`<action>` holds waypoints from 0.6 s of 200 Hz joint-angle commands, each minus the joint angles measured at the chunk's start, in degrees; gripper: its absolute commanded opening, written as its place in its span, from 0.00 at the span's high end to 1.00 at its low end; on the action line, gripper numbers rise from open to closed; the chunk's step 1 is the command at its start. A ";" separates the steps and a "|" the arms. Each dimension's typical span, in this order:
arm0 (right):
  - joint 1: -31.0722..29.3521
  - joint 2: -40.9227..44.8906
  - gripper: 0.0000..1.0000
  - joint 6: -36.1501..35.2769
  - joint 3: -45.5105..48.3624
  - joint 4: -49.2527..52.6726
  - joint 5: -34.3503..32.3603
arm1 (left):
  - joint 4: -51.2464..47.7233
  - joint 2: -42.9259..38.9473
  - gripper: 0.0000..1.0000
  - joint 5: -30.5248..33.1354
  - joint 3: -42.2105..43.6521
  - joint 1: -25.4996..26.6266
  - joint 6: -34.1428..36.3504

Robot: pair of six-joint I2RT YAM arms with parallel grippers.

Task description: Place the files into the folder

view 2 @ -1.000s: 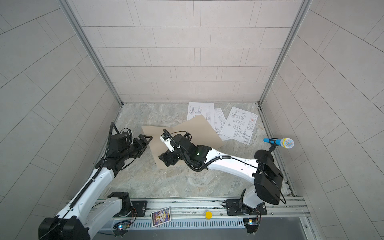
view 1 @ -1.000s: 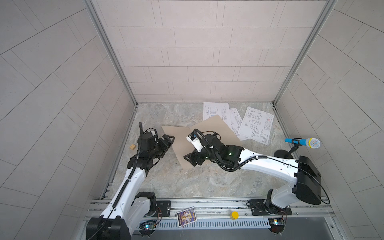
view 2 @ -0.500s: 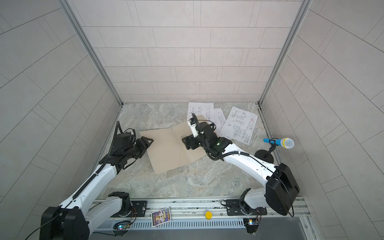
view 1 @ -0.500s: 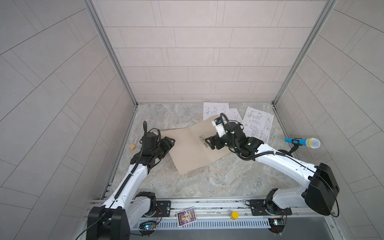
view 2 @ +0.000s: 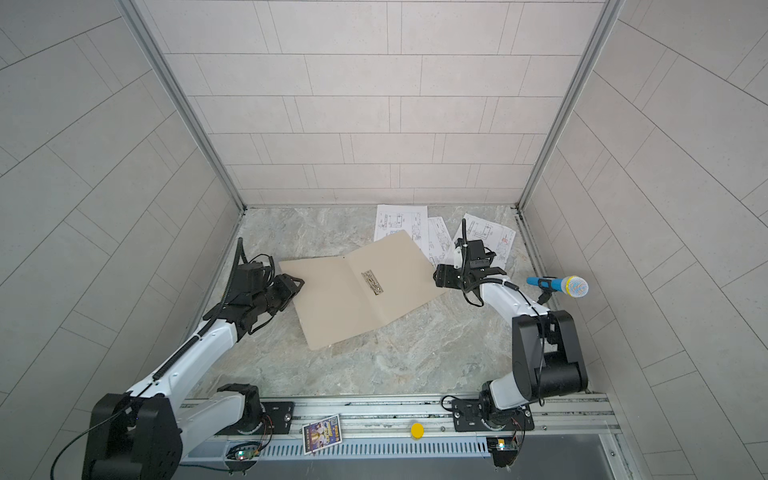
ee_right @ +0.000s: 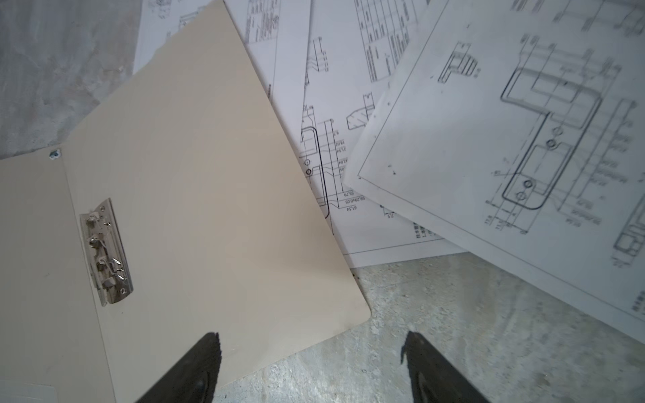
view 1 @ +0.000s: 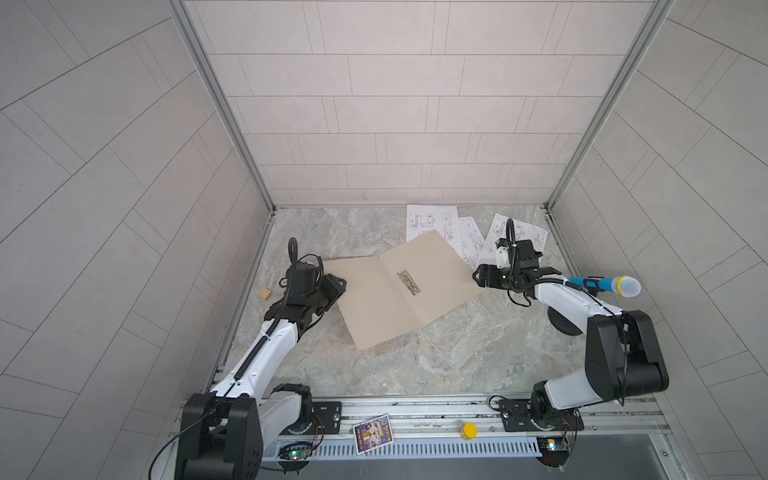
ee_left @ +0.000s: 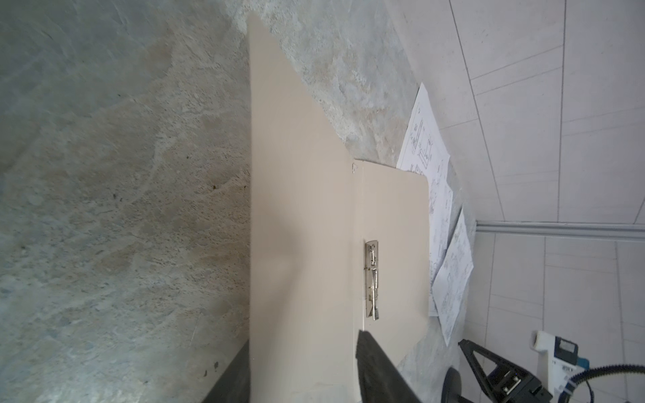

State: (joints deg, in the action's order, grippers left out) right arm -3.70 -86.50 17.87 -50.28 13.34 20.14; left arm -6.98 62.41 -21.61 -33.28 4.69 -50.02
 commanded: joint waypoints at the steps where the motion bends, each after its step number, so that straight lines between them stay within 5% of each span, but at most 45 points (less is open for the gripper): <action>1: 1.44 -4.70 0.20 -0.25 -2.95 0.10 6.76 | 1.68 0.25 0.59 -0.28 0.35 0.21 2.19; 83: 1.53 -11.92 0.23 0.53 -5.49 -2.07 8.19 | 3.95 0.52 0.93 -2.08 0.29 -0.37 13.60; 120: 1.53 -14.70 0.22 0.15 -8.47 -1.59 8.35 | 2.50 0.64 0.94 -3.26 -0.47 -1.02 15.21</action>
State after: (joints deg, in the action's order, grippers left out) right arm -2.24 -99.42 18.28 -56.51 11.60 28.08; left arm -4.38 62.83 -23.40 -32.97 4.12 -38.17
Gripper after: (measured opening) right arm 0.774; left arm 0.059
